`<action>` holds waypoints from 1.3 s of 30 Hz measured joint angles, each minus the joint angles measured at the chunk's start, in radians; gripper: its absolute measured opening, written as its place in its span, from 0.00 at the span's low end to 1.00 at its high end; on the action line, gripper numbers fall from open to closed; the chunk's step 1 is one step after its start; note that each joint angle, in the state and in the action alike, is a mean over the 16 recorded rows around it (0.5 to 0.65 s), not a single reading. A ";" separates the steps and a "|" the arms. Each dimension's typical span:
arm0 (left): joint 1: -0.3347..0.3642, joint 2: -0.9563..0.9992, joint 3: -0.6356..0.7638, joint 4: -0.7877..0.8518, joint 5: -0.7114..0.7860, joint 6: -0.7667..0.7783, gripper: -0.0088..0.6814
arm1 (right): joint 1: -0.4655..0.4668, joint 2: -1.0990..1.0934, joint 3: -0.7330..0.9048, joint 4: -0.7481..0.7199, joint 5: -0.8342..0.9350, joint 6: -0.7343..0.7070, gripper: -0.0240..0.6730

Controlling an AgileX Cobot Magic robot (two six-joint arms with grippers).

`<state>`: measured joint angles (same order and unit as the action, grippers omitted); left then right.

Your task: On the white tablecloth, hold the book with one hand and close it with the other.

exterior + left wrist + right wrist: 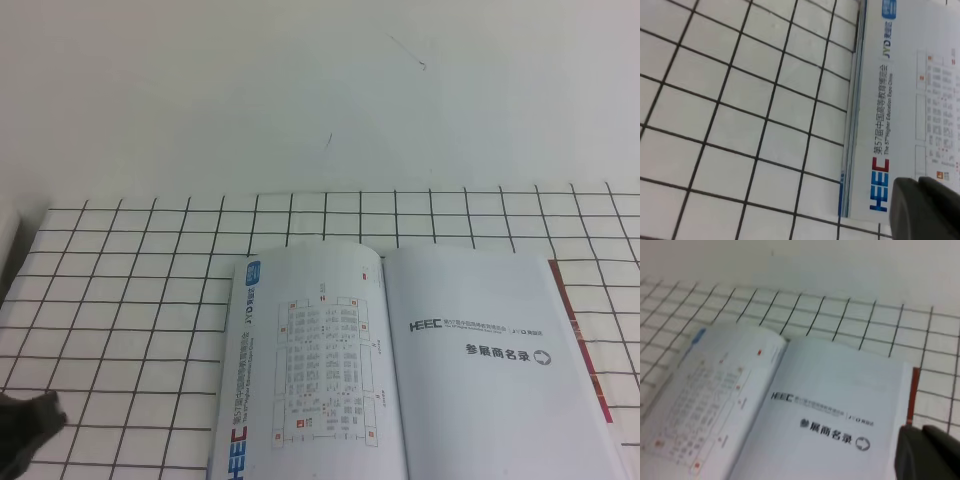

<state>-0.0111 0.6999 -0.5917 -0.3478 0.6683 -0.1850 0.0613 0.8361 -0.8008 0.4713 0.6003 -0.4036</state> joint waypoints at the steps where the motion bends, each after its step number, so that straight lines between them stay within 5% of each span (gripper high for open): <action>1: 0.000 0.025 0.015 -0.038 -0.010 0.029 0.01 | 0.004 0.023 0.002 0.030 0.019 -0.044 0.03; 14: 0.000 0.421 0.085 -0.668 -0.150 0.722 0.01 | 0.133 0.409 -0.063 0.317 0.171 -0.487 0.03; 26: 0.000 0.768 0.077 -1.160 -0.152 1.235 0.01 | 0.299 0.765 -0.209 0.291 0.125 -0.467 0.03; 39: 0.001 1.018 0.067 -1.361 -0.039 1.507 0.01 | 0.325 1.006 -0.267 0.274 0.044 -0.463 0.03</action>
<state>-0.0105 1.7175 -0.5247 -1.7083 0.6293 1.3219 0.3862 1.8423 -1.0682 0.7456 0.6442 -0.8669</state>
